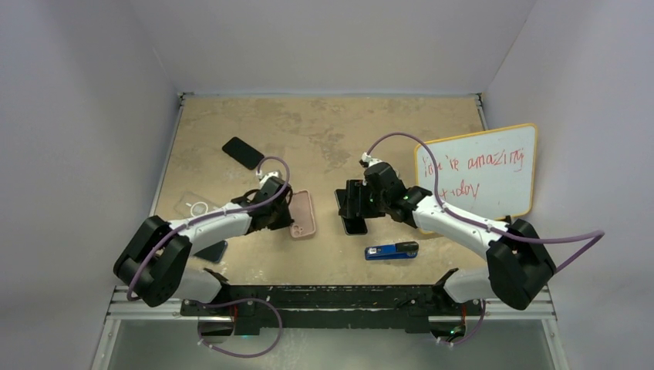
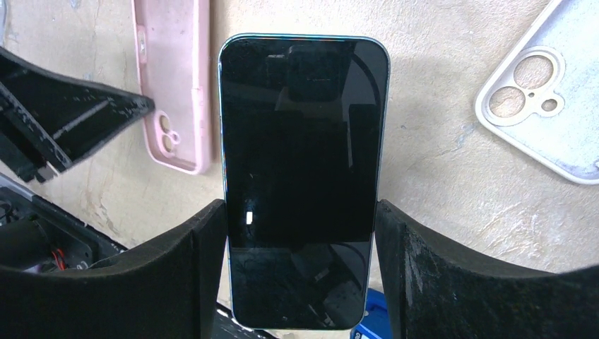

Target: Put the phone into the phone case

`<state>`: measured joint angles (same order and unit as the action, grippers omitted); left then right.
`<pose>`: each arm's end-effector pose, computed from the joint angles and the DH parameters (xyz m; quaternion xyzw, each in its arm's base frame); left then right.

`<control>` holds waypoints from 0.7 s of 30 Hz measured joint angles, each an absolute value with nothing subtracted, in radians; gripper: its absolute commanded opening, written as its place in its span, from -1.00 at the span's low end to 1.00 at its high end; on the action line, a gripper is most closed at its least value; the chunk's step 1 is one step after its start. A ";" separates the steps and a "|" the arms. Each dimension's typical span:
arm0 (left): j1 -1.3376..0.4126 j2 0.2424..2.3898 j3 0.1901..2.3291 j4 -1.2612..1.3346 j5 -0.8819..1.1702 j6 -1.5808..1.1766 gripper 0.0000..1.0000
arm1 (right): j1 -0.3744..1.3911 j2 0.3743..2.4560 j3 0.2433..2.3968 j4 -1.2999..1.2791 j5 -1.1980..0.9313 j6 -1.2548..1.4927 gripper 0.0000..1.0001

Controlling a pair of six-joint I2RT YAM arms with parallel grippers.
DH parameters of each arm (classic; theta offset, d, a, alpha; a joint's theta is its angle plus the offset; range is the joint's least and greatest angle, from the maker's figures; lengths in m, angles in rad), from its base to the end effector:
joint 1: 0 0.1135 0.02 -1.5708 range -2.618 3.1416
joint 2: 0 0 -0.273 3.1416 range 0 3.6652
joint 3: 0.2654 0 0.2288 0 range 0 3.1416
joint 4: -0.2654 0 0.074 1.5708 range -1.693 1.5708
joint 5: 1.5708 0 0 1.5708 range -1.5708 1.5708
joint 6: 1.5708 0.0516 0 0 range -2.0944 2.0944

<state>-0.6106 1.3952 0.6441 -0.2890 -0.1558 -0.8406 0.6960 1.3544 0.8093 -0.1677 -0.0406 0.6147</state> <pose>0.1995 -0.1298 0.1677 -0.1307 0.9534 -0.1173 0.2454 0.2107 0.1787 0.2349 -0.0454 0.9081 0.2681 0.3185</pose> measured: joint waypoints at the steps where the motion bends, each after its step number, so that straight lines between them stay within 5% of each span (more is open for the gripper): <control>1: -0.619 1.383 0.632 -0.269 -0.135 -0.863 -0.73 | 0.698 1.354 0.809 -0.167 -0.041 0.617 -0.19; 6: -0.671 1.369 0.559 -0.134 -0.020 -0.963 -0.52 | 0.701 1.354 0.809 -0.167 -0.040 0.640 -0.20; 11: -0.682 1.350 0.541 -0.096 0.032 -1.006 0.09 | 0.705 1.349 0.809 -0.167 -0.039 0.666 -0.21; 14: -0.673 1.302 0.550 -0.122 0.033 -1.002 0.27 | 0.713 1.349 0.809 -0.167 -0.039 0.680 -0.21; 21: -0.414 1.208 0.628 -0.190 0.152 -0.888 0.80 | 0.772 1.377 0.833 -0.165 -0.034 0.723 -0.22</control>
